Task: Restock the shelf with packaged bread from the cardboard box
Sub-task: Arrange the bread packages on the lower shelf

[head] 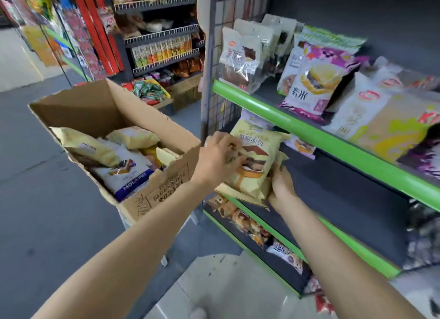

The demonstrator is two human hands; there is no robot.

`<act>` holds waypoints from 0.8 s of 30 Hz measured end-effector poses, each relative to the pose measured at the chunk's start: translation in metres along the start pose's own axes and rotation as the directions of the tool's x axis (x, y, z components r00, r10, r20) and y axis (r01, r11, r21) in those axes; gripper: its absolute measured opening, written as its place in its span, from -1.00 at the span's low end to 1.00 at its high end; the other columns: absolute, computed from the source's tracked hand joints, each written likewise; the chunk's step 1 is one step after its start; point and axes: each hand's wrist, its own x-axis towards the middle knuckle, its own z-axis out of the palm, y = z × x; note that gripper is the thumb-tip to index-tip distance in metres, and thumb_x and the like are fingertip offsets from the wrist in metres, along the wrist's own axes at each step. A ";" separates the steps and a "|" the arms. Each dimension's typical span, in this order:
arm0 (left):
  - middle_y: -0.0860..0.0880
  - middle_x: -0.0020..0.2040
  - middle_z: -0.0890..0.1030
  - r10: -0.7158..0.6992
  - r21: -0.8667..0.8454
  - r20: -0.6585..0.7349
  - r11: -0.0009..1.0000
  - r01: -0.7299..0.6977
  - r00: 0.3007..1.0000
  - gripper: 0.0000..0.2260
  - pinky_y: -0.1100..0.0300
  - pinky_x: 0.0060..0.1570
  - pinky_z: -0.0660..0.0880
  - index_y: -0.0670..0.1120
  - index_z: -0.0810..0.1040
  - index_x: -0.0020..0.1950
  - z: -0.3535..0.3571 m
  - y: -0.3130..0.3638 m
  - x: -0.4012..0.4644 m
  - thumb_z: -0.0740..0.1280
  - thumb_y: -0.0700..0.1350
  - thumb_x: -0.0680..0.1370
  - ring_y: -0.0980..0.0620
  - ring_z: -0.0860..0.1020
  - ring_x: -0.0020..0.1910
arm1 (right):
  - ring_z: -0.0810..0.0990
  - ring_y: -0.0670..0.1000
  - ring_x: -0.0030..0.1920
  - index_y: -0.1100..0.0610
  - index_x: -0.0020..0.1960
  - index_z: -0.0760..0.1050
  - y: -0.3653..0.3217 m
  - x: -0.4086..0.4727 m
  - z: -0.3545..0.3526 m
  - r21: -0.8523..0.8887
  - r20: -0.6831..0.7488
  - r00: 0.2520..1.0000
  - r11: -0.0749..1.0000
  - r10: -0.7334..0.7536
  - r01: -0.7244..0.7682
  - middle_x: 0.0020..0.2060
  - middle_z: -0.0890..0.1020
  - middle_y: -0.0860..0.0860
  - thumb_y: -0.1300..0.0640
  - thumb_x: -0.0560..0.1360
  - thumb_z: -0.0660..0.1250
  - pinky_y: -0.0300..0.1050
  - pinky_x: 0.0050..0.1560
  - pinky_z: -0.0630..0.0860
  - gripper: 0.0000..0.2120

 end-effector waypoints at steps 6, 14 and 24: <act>0.11 -0.17 0.54 -0.451 -0.091 0.477 0.829 0.552 0.755 -0.78 0.44 -0.28 0.44 0.00 0.50 -0.10 0.024 0.005 0.017 0.43 0.10 0.44 0.03 0.55 -0.03 | 0.65 0.11 0.02 0.08 0.28 0.45 0.014 0.015 -0.028 0.027 0.019 0.999 0.999 0.037 -0.037 0.12 0.63 0.10 -0.05 0.61 0.12 -0.11 -0.18 0.62 -0.67; -0.04 -0.06 0.63 -0.487 -0.325 0.560 0.615 0.719 0.670 -0.72 0.22 -0.02 0.54 -0.11 0.55 -0.04 0.083 -0.019 0.025 0.43 0.07 0.45 0.01 0.59 -0.11 | 0.63 0.14 0.00 0.24 0.16 0.44 0.016 0.052 -0.071 -0.279 -0.081 0.981 0.940 0.179 -0.195 0.05 0.63 0.17 -0.02 0.44 0.39 0.06 0.03 0.58 -0.57; -0.02 0.14 0.58 -0.404 -0.413 0.277 0.769 0.488 0.872 -0.43 0.16 0.03 0.47 -0.11 0.40 0.30 0.160 -0.033 0.052 0.47 0.10 0.39 -0.01 0.54 0.10 | 0.52 0.15 0.18 0.09 0.22 0.43 -0.028 0.104 -0.082 -0.967 0.129 0.877 -0.254 -0.463 0.009 0.14 0.56 0.11 0.27 0.55 0.21 0.26 0.34 0.18 -0.73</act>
